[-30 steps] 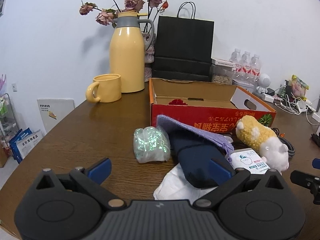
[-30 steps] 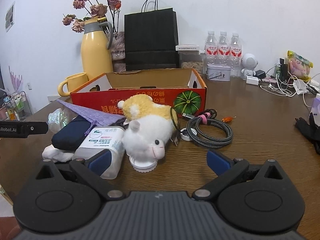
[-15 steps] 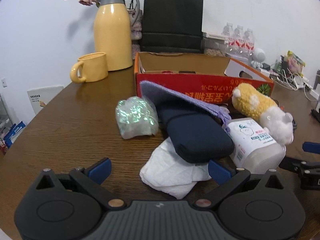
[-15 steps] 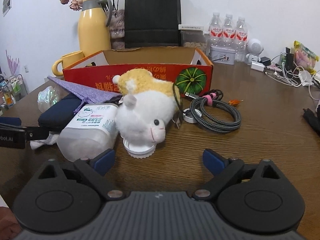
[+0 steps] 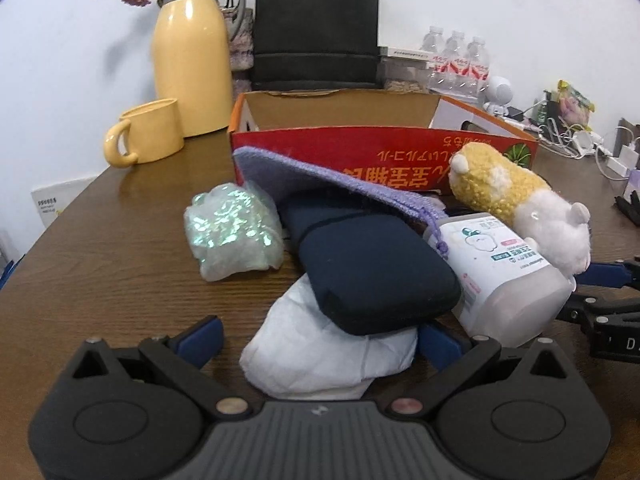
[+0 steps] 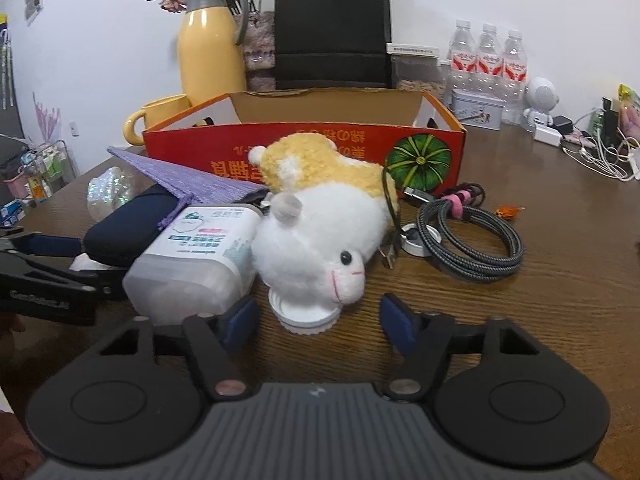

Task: Organize objects
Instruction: 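Grasp the white cloth with the left tool while the right tool grasps the jar lid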

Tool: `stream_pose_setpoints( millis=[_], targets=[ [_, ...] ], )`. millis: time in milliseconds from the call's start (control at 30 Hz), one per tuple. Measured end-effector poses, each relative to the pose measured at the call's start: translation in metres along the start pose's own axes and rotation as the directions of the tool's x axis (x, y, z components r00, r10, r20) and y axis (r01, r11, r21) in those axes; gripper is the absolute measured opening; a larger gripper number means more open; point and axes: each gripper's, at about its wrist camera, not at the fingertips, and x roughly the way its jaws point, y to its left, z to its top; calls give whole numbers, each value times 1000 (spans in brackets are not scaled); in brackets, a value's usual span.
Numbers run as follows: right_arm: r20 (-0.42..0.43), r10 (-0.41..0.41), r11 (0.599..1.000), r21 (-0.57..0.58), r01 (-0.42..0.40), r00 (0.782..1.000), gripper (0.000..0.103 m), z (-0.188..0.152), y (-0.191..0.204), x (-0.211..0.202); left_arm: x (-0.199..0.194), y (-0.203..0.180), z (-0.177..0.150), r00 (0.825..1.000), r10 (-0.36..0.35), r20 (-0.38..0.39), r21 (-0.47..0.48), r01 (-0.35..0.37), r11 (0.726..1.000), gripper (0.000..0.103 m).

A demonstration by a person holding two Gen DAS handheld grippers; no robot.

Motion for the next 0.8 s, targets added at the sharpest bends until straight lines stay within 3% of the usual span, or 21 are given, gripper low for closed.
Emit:
stream_pose_setpoints(
  millis=[33,200,600,800],
  targets=[
    [6,11,1000,-4,-11,1000,43,0,1,-1,0,0,0,1000,-5,6,-2,5,1000,99],
    [14,26,1000,-1,-26,1000,41,0,0,-2,-7,-4,-2,999,-36,30,28,35,999,76],
    [20,16,1000,15,-16,1000,41,-11,-2,-19,-29,2,-4,999,-33,24,41,32,999,61],
    [41,24,1000,12,-24,999,41,-10,1,-30,-40,2,-9,1000,-30,8,45,29,999,59]
  ],
)
